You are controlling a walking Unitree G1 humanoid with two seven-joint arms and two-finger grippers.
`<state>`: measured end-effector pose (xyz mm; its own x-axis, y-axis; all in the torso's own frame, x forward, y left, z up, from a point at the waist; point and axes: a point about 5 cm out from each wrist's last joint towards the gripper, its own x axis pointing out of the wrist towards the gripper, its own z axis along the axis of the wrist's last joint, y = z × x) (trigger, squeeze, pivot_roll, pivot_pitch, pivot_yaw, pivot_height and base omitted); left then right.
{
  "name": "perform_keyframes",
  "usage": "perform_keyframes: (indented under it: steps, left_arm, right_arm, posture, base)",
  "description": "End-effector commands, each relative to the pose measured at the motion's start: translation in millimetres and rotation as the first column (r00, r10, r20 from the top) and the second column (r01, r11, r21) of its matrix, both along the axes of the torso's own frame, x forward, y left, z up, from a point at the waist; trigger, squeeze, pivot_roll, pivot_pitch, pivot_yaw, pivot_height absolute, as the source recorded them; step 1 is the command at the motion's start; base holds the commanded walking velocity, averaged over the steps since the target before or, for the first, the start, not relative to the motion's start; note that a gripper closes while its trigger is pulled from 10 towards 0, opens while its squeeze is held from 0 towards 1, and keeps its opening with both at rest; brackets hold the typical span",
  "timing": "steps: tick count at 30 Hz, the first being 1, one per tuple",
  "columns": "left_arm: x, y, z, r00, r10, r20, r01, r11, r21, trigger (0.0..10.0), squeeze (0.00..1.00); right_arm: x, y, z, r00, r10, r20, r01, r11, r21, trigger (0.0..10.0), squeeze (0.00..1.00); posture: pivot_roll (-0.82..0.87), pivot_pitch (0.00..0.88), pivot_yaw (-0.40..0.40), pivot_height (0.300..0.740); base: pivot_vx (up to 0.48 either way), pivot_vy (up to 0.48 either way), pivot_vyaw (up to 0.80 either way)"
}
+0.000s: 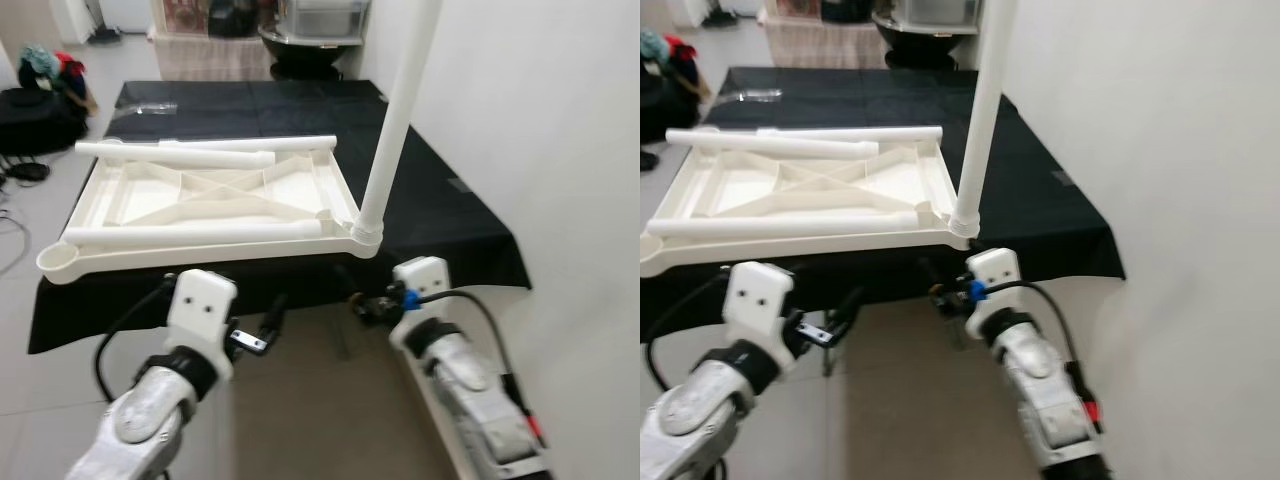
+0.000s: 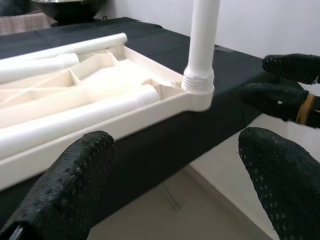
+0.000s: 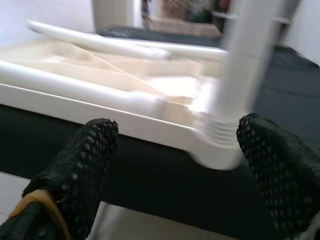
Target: Building children table
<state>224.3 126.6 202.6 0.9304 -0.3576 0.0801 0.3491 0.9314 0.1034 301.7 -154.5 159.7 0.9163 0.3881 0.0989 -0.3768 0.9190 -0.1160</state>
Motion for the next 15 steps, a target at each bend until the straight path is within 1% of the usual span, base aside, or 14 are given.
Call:
perform_keyframes:
  steps: [1,2,3,4,5,6,7,9,11,12,13,14,15]
  left_arm:
    - [1.2,6.1,-4.0,0.999,0.037,-0.012,-0.037,0.999,0.024,10.0,0.00]
    - [1.8,6.9,-3.9,0.999,0.042,-0.014,-0.042,0.999,0.020,10.0,0.00]
    - [2.3,7.4,-3.7,0.999,0.045,-0.016,-0.044,0.999,0.018,10.0,0.00]
    - [2.5,7.6,-3.6,0.999,0.045,-0.016,-0.045,0.999,0.017,10.0,0.00]
    - [2.5,7.6,-3.6,0.999,0.045,-0.016,-0.045,0.999,0.017,10.0,0.00]
    - [2.8,8.3,-2.4,0.999,0.047,-0.009,-0.047,0.999,0.018,10.0,0.00]
    - [3.2,8.9,-1.1,0.999,0.047,-0.003,-0.047,0.999,0.009,10.0,0.00]
    - [3.2,8.9,-1.1,0.999,0.047,-0.003,-0.047,0.999,0.009,10.0,0.00]
    - [3.6,9.2,0.7,0.999,0.044,0.005,-0.044,0.999,-0.003,10.0,0.00]
    - [3.6,9.2,0.7,0.999,0.044,0.005,-0.044,0.999,-0.003,10.0,0.00]
    - [3.5,8.8,1.3,0.999,0.041,0.008,-0.041,0.999,0.000,10.0,0.00]
    - [3.1,7.8,2.0,0.999,0.035,0.011,-0.035,0.999,0.001,10.0,0.00]
    - [3.1,7.8,2.0,0.999,0.035,0.011,-0.035,0.999,0.001,10.0,0.00]
  right_arm:
    - [6.0,-3.2,1.2,0.999,0.044,-0.013,-0.044,0.999,0.014,10.0,0.00]
    - [9.1,-15.0,-1.0,0.996,0.070,-0.055,-0.070,0.998,0.001,10.0,0.00]
    - [10.8,-22.9,-2.1,0.993,0.086,-0.085,-0.087,0.996,-0.003,10.0,0.00]
    - [11.5,-27.3,-2.6,0.990,0.097,-0.102,-0.098,0.995,-0.006,10.0,0.00]
    - [11.5,-27.3,-2.6,0.990,0.097,-0.102,-0.098,0.995,-0.006,10.0,0.00]
    - [14.3,-41.0,-1.6,0.990,0.083,-0.117,-0.086,0.996,-0.024,10.0,0.00]
    - [19.1,-57.9,2.3,0.992,0.038,-0.120,-0.041,0.999,-0.028,10.0,0.00]
    - [19.1,-57.9,2.3,0.992,0.038,-0.120,-0.041,0.999,-0.028,10.0,0.00]
    - [26.0,-82.8,11.8,0.993,-0.047,-0.104,0.042,0.998,-0.042,10.0,0.00]
    - [26.0,-82.8,11.8,0.993,-0.047,-0.104,0.042,0.998,-0.042,10.0,0.00]
    - [30.0,-91.7,18.9,0.993,-0.085,-0.081,0.081,0.995,-0.057,10.0,0.00]
    - [33.6,-96.6,24.2,0.991,-0.108,-0.077,0.106,0.994,-0.040,10.0,0.00]
    - [33.6,-96.6,24.2,0.991,-0.108,-0.077,0.106,0.994,-0.040,10.0,0.00]
  posture:
    - [0.08,0.146,-0.076,0.740]
    - [0.09,0.144,-0.076,0.740]
    - [0.09,0.144,-0.076,0.740]
    - [0.09,0.144,-0.076,0.740]
    - [0.09,0.144,-0.076,0.740]
    - [0.08,0.143,-0.074,0.740]
    - [0.08,0.141,-0.074,0.740]
    - [0.08,0.141,-0.074,0.740]
    - [0.08,0.142,-0.073,0.740]
    - [0.08,0.142,-0.073,0.740]
    - [0.08,0.144,-0.073,0.740]
    - [0.09,0.149,-0.073,0.740]
    - [0.09,0.149,-0.073,0.740]
  base:
    - [0.000,0.000,0.00]
    - [0.000,0.000,0.00]
    - [0.000,0.000,0.00]
    - [0.000,0.000,0.00]
    - [0.000,0.000,0.00]
    - [0.000,0.000,0.00]
    - [0.000,0.000,0.00]
    - [0.000,0.000,0.00]
    - [0.000,0.000,0.00]
    - [0.000,0.000,0.00]
    - [0.000,0.000,0.00]
    - [0.000,0.000,0.00]
    - [0.000,0.000,0.00]
